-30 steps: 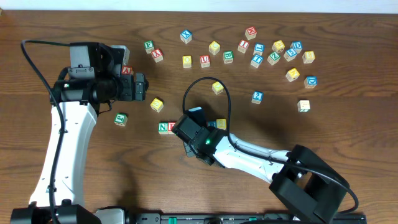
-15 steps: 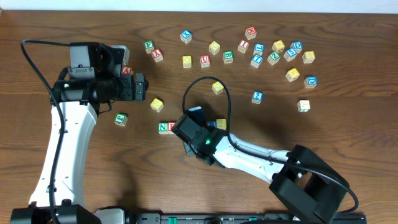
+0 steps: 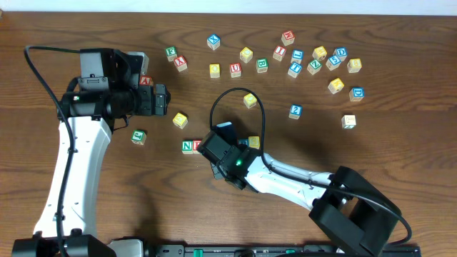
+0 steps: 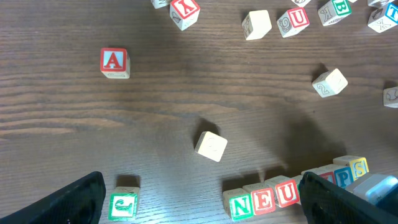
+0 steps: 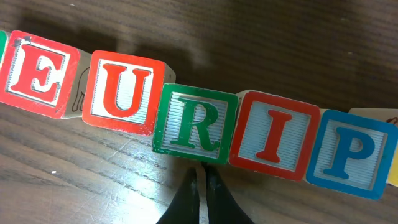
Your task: Spell out NEURIPS
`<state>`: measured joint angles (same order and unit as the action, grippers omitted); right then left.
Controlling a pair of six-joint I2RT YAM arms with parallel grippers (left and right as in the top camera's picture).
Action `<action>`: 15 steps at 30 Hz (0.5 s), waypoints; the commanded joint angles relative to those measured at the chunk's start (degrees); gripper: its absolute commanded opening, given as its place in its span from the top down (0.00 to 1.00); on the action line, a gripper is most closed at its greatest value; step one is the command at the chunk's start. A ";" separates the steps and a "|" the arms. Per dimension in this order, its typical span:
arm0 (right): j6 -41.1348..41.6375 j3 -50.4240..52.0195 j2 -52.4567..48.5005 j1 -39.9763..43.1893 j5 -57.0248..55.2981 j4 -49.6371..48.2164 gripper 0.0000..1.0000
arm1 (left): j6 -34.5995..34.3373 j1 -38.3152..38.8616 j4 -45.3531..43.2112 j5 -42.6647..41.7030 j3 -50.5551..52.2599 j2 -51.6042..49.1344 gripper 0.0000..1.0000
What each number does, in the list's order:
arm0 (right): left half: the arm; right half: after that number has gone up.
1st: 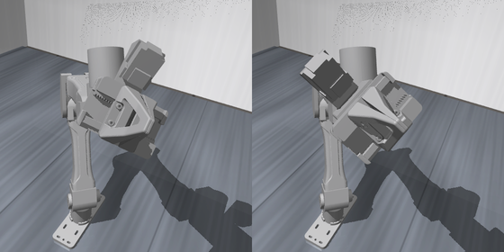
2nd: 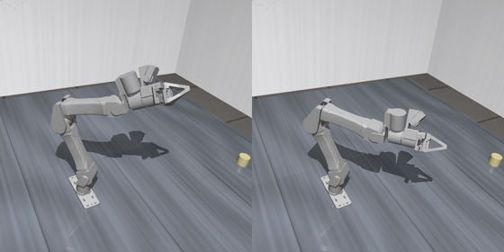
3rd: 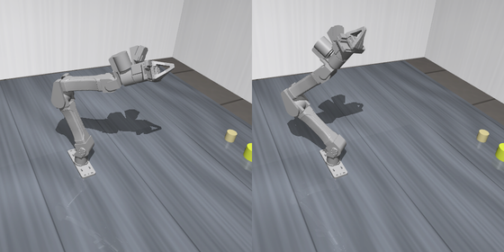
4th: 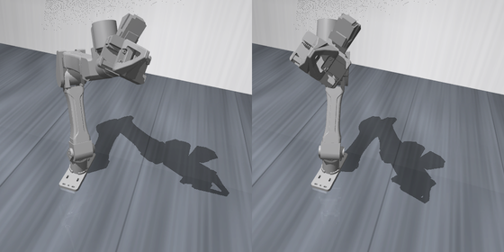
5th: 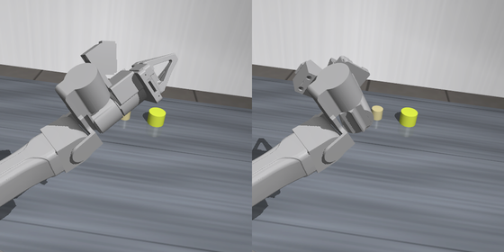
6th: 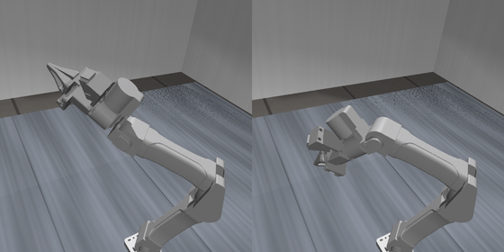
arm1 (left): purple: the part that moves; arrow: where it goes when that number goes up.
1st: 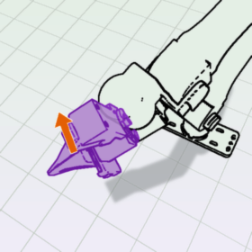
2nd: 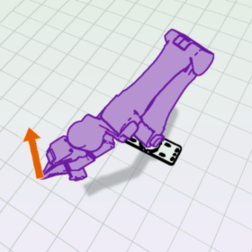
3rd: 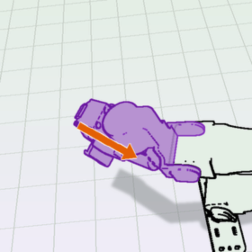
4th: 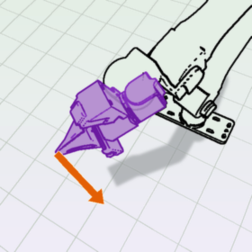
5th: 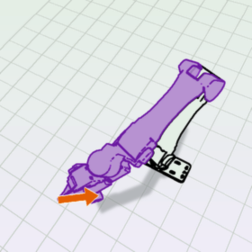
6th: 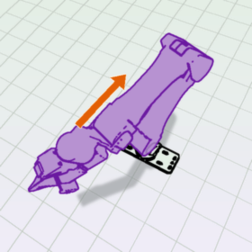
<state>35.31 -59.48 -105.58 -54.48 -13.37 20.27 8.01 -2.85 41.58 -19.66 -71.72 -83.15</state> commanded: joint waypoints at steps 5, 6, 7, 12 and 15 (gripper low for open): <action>-1.33 0.15 -0.50 0.44 -1.36 -0.39 0.99 | 1.18 -0.13 -0.02 -0.85 -1.27 -0.07 0.02; -1.33 0.15 -0.50 0.44 -1.33 -0.39 0.99 | 1.18 -0.13 -0.02 -0.85 -1.27 -0.07 0.02; -1.33 0.15 -0.50 0.44 -1.36 -0.39 0.99 | 1.18 -0.13 -0.02 -0.85 -1.27 -0.07 0.02; -1.33 0.15 -0.50 0.44 -1.36 -0.42 0.99 | 1.18 -0.13 -0.02 -0.85 -1.27 -0.07 0.02; -1.57 0.15 -0.50 0.44 -1.36 -0.55 0.99 | 1.18 -0.13 -0.02 -0.85 -1.27 -0.07 0.02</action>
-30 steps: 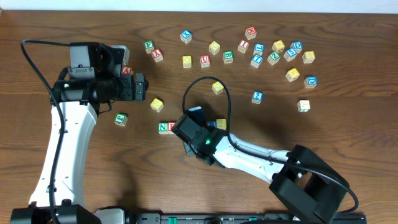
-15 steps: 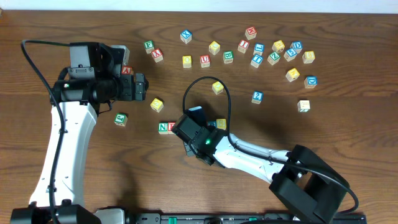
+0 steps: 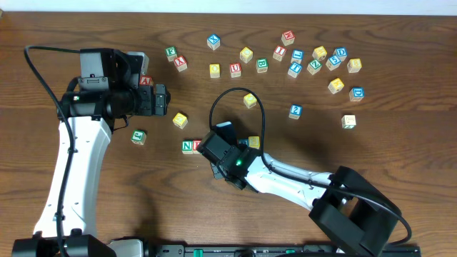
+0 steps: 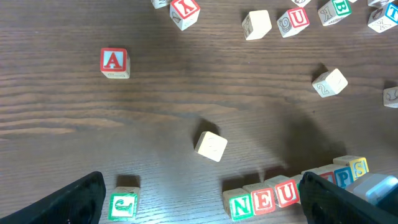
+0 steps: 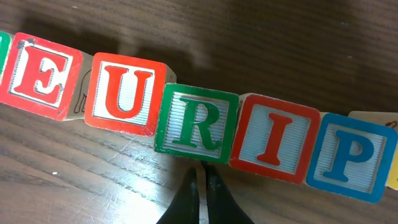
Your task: Spell out NEURIPS
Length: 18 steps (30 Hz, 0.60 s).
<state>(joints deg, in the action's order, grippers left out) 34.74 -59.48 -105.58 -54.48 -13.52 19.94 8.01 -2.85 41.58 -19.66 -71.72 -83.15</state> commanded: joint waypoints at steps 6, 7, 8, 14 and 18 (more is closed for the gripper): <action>-1.16 0.15 -0.50 0.44 -1.18 -0.24 0.99 | 1.18 -0.13 0.00 -0.85 -1.27 -0.07 0.02; -1.16 0.15 -0.50 0.44 -1.16 -0.22 0.99 | 1.18 -0.13 -0.02 -0.85 -1.27 -0.07 0.02; -1.16 0.15 -0.50 0.44 -1.16 -0.20 0.99 | 1.18 -0.13 -0.02 -0.85 -1.27 -0.07 0.02; -0.87 0.15 -0.50 0.39 0.22 1.20 0.99 | 1.18 -0.13 -0.02 -0.85 -1.27 -0.07 0.02; 0.46 0.15 -0.50 0.39 0.24 2.45 0.99 | 1.18 -0.13 -0.02 -0.85 -1.27 -0.07 0.02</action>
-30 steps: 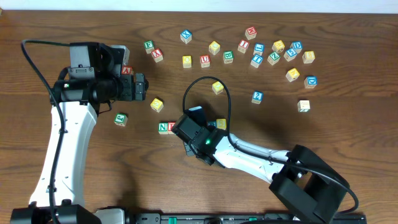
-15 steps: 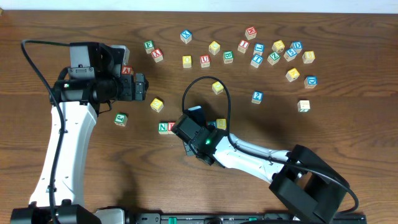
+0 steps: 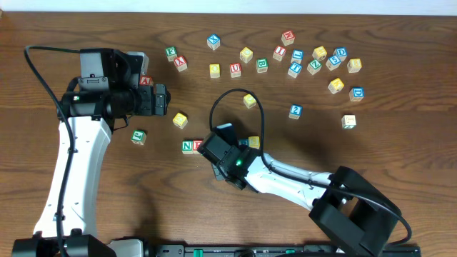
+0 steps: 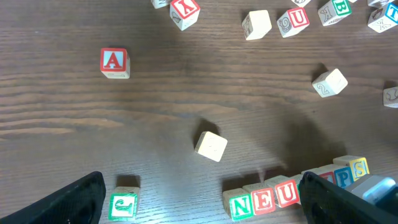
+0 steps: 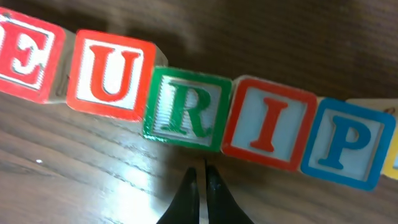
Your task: Spell out NEURIPS
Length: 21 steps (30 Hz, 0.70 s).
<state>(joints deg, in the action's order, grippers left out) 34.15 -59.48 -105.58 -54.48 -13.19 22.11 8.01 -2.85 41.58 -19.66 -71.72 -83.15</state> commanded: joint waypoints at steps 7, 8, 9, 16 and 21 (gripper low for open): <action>1.64 0.15 -0.50 0.39 0.02 1.09 0.99 | 1.18 -0.13 -0.02 -0.85 -1.27 -0.07 0.02; 1.64 0.15 -0.50 0.39 0.02 1.09 0.99 | 1.18 -0.13 0.00 -0.85 -1.27 -0.07 0.02; 1.66 0.15 -0.50 0.39 0.02 1.11 0.99 | 1.18 -0.13 -0.02 -0.85 -1.27 -0.07 0.02; 2.27 0.13 -0.50 0.42 -0.22 1.55 0.99 | 1.18 -0.13 0.00 -0.85 -1.27 -0.07 0.02; 2.49 0.13 -0.50 0.46 -1.49 1.49 0.99 | 1.18 -0.13 0.00 -0.85 -1.27 -0.07 0.02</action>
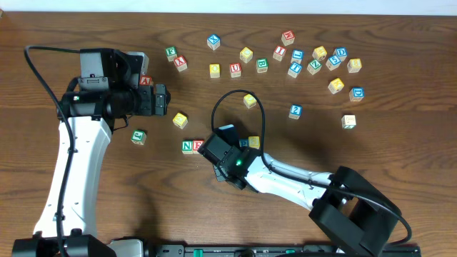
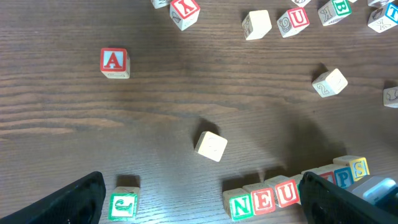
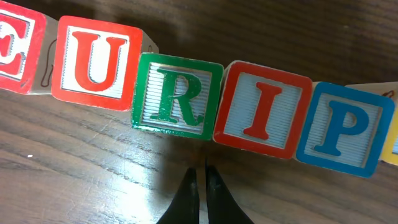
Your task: Spell out NEURIPS
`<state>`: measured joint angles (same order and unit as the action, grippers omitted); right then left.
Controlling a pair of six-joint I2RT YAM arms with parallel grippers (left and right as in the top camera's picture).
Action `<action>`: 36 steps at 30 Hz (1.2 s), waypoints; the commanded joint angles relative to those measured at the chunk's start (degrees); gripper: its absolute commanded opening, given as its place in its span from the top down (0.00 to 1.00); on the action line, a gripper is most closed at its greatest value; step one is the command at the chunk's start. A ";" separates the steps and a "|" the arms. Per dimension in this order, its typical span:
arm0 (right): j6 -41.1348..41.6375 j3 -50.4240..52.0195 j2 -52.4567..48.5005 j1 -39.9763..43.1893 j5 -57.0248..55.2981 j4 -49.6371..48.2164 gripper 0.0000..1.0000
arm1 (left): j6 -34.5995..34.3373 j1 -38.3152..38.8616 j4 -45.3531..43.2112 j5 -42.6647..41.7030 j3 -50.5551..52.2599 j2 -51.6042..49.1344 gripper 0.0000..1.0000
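Observation:
A row of letter blocks lies on the wooden table. In the right wrist view it reads U (image 3: 96, 65), green R (image 3: 177, 96), red I (image 3: 262, 118), blue P (image 3: 345, 130), with the E cut off at the left edge. The left wrist view shows its start: green N (image 2: 240, 205), E (image 2: 263, 200), U (image 2: 286, 193). My right gripper (image 3: 200, 177) is shut and empty, its tips a short way below the R–I joint. My left gripper (image 2: 199, 202) hangs open above the table, left of the row. In the overhead view the right wrist (image 1: 223, 153) hides the row's middle.
Many loose blocks are scattered across the back of the table (image 1: 296, 57). Nearer the row lie a red A block (image 2: 114, 62), a green-lettered block (image 2: 124, 205), a plain-faced block (image 2: 211, 146) and a yellow block (image 1: 249, 101).
In the right wrist view the row sits higher and further left, so my shut right gripper is a little further back from the R block. The left arm has not moved.
My shut right fingertips were right at the lower edge of the green R block, and stayed there at the second moment. Then the row showed shifted left with a small gap. Now the gap is wider. The left gripper stayed open and still throughout.

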<state>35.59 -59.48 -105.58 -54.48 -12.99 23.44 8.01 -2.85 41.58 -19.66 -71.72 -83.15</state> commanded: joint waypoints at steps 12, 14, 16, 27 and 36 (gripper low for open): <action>1.01 0.13 -0.50 0.46 -3.13 -0.74 0.99 | 1.18 -0.13 -0.02 -0.85 -1.27 -0.07 0.02; 1.03 0.13 -0.50 0.46 -3.41 -0.76 0.99 | 1.18 -0.13 -0.02 -0.85 -1.27 -0.07 0.02; 1.03 0.13 -0.50 0.46 -3.48 -0.81 0.99 | 1.18 -0.13 -0.02 -0.85 -1.27 -0.07 0.02; 1.03 0.13 -0.50 0.50 -4.44 -0.94 0.99 | 1.18 -0.13 0.00 -0.85 -1.27 -0.07 0.02; 1.03 0.13 -0.50 0.50 -4.72 -0.96 0.99 | 1.18 -0.13 0.00 -0.85 -1.27 -0.07 0.02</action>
<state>35.59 -59.48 -105.58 -54.37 -16.34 22.63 8.01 -2.85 41.58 -19.66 -71.72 -83.15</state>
